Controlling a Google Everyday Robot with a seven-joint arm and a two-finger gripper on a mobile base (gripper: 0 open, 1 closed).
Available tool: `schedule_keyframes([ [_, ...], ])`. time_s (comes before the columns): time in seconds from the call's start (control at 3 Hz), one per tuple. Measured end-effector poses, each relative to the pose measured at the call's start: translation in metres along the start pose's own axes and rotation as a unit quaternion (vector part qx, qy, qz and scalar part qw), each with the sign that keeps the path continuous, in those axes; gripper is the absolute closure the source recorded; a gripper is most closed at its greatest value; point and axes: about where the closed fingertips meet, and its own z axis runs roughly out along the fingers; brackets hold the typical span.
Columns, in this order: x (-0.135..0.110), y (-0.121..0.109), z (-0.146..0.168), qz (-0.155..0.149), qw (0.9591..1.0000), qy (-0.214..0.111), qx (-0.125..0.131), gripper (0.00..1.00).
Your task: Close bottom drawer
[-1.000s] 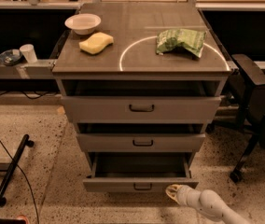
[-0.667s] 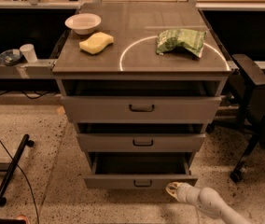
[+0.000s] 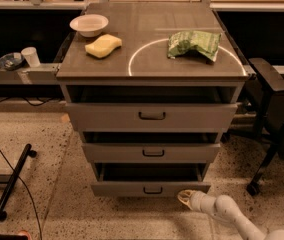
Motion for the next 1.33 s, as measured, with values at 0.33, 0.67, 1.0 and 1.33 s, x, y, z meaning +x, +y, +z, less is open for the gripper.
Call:
schedule_keyframes([
  [0.33, -0.0002, -0.0003, 0.0001, 0.001, 1.0000, -0.002, -0.001, 0.50],
  [0.67, -0.0002, -0.0003, 0.0001, 0.001, 1.0000, -0.002, -0.001, 0.28],
  [1.0, -0.0002, -0.0003, 0.0002, 0.001, 1.0000, -0.002, -0.001, 0.00],
  [1.33, -0.0002, -0.0003, 0.0002, 0.001, 1.0000, -0.002, -0.001, 0.00],
])
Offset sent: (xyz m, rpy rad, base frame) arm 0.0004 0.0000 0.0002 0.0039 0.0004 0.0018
